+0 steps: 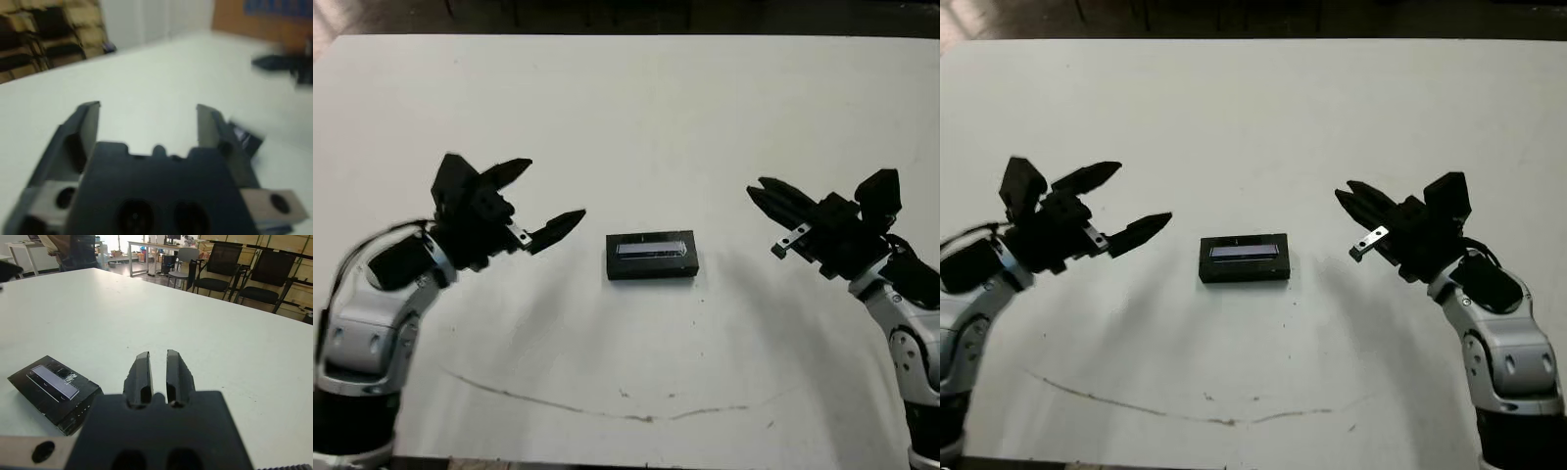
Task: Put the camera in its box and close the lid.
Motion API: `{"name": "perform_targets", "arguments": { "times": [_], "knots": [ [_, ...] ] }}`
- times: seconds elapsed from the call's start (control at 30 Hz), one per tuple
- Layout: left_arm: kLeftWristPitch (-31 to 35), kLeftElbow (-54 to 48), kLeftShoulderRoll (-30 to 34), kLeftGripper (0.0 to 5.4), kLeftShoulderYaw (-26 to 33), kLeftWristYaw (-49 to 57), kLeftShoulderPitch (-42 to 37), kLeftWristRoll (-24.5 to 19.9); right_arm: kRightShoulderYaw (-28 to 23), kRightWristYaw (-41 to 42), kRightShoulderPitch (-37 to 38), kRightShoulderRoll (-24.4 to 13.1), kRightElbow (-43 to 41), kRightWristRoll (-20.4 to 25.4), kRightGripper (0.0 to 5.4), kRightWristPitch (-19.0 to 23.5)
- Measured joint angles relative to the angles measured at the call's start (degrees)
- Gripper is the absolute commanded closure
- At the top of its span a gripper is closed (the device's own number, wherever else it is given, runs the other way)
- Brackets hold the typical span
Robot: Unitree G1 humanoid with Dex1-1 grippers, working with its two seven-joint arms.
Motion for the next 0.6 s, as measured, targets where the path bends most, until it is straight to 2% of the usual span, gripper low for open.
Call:
{"name": "perform_targets", "arguments": {
  "times": [0.2,0.4,0.5,0.6],
  "knots": [
    [11.97,-7.98,-8.91,4.00,-9.01,12.23,0.87,-1.03,-0.44,-1.93,0.00,0.38,-0.51,-0.11,5.40,-0.43],
    [12.19,-4.38,-13.48,5.38,-18.20,18.77,1.21,3.67,-1.92,-3.23,0.26,0.86,0.21,-0.39,5.40,-2.75],
    [12.63,-0.30,-16.11,5.38,-20.30,20.37,1.94,3.96,-2.52,-3.99,0.49,1.41,0.39,-0.57,5.40,-4.05],
    [14.77,3.38,-17.09,5.38,-22.43,22.46,2.57,5.00,-3.48,-5.57,0.59,3.55,0.88,-0.47,5.40,-5.56]
  ]
}}
